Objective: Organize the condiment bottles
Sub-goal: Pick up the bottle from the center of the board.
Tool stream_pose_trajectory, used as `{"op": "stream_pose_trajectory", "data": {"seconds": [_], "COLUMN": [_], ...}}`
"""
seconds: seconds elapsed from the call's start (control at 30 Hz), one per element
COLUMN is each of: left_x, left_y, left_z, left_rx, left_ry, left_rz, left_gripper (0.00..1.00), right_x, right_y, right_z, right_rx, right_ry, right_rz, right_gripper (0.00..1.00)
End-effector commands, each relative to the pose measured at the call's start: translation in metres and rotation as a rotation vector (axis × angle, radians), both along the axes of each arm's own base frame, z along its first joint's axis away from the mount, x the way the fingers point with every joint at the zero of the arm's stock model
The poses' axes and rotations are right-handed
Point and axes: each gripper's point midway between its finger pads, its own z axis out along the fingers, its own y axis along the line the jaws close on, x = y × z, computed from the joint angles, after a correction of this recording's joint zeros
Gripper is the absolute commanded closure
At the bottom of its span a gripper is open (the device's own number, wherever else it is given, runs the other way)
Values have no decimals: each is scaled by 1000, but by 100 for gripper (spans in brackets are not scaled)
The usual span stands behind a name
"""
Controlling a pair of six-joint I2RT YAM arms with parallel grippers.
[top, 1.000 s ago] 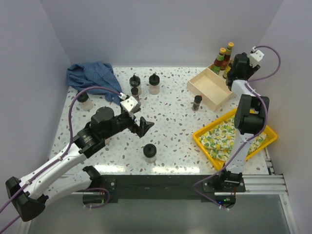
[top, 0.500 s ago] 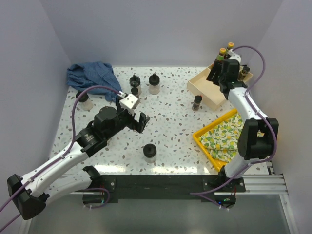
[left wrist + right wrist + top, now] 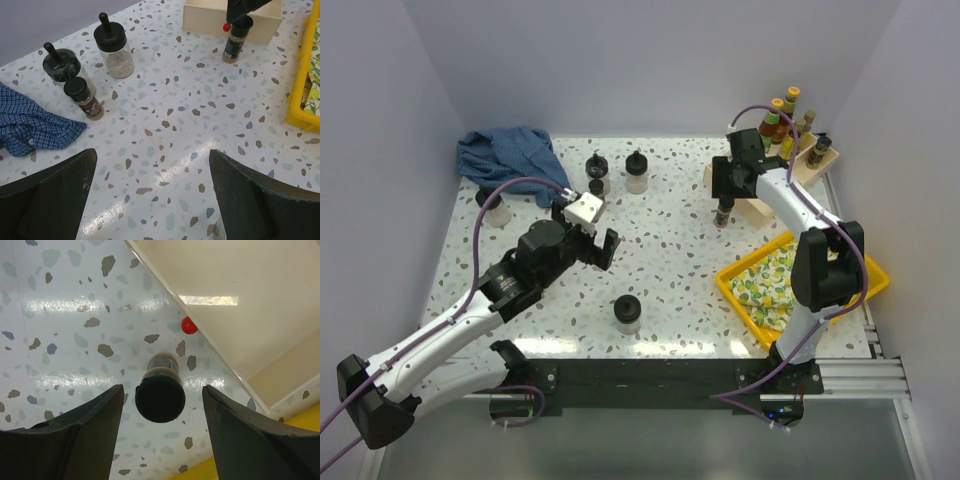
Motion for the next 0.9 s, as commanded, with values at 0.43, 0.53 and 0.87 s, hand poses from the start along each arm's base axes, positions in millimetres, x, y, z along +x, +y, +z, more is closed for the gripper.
{"op": "stream_pose_trajectory", "data": {"seconds": [0.43, 0.53, 0.87], "left_x": [0, -1, -3], "left_y": [-8, -9, -13], "left_z": [-1, -1, -2], "left_rx": [23, 23, 23], "left_ry": [-20, -16, -12], "left_rz": [-25, -30, -47], "left_gripper": [0, 0, 0], "right_x": [-1, -5, 18], "right_y": [2, -6, -43], "right_z": [-10, -5, 96], "right_rx": [-67, -87, -156], "right_ry": [36, 37, -160], "right_rz": [22, -21, -284], "right_gripper": [53, 64, 100]}}
